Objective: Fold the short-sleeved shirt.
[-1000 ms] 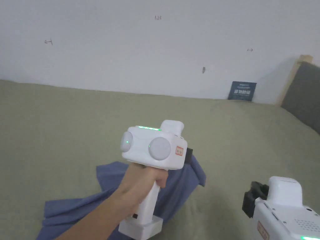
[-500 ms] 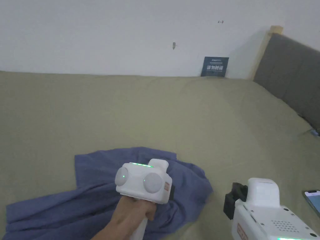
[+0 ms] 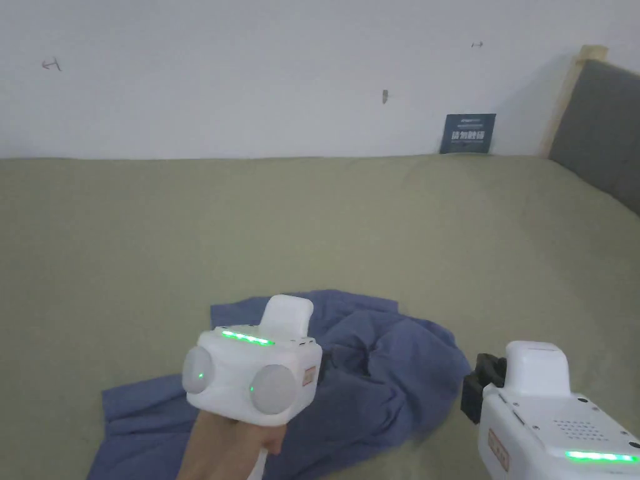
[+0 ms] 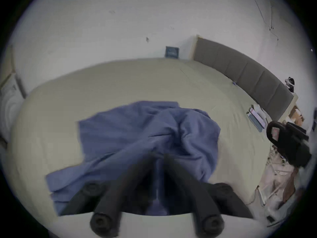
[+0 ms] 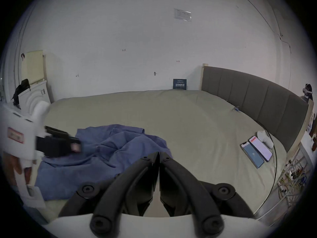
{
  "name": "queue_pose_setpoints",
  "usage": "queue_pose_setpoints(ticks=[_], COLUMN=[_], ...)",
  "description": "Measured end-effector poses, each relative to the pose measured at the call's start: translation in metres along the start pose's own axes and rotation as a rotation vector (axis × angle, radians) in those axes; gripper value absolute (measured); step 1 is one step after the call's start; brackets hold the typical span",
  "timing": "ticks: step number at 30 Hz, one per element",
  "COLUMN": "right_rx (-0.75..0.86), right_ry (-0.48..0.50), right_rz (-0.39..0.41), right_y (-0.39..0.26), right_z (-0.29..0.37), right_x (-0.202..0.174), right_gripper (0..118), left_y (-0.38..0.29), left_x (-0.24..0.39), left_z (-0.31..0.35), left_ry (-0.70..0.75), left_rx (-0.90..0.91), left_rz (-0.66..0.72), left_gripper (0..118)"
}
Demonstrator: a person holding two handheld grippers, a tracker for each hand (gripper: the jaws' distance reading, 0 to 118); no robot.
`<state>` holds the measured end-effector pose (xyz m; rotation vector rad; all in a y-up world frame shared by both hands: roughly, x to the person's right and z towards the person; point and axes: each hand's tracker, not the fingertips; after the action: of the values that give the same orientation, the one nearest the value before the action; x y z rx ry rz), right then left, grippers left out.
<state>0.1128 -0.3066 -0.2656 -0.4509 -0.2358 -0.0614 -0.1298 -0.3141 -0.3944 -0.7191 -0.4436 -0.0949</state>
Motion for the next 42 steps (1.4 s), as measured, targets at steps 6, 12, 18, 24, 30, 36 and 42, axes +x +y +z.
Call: queue_pose_setpoints(ticks=[6,12,18,24,30,36,42], right_rx=[0.008,0.009,-0.007,-0.045,-0.09,-0.127,-0.158], right_ry=[0.062,0.119,0.139,0.151,0.138,0.115,0.07], right_rz=[0.008,0.059,0.087,0.101,0.142,0.148,0.124], right_y=[-0.006,-0.017,-0.02,-0.023,-0.028,-0.034,-0.028], right_z=[0.02,0.03,0.021,-0.005,-0.031,-0.047,-0.073], right_x=[-0.036,-0.064,-0.083,-0.089,-0.082,-0.068,-0.043], right_gripper=[7,7,7,7,7,7,7], left_y=[-0.046,-0.085,-0.079,-0.059,-0.048,-0.057,-0.049], left_x=[-0.066,-0.127,-0.169,-0.209,-0.221,-0.214,-0.203], left_z=[0.115,0.165,0.138,0.044,-0.036,-0.053,-0.039], left_ry=[0.112,0.242,0.295,0.264,0.271,0.367,0.316], left_rx=[0.041,0.033,-0.003,-0.144,-0.312,-0.346,-0.312], left_rz=[0.1,0.255,0.274,0.314,0.273,0.257,0.212], left_gripper=[0,0,0,0,118,104,4])
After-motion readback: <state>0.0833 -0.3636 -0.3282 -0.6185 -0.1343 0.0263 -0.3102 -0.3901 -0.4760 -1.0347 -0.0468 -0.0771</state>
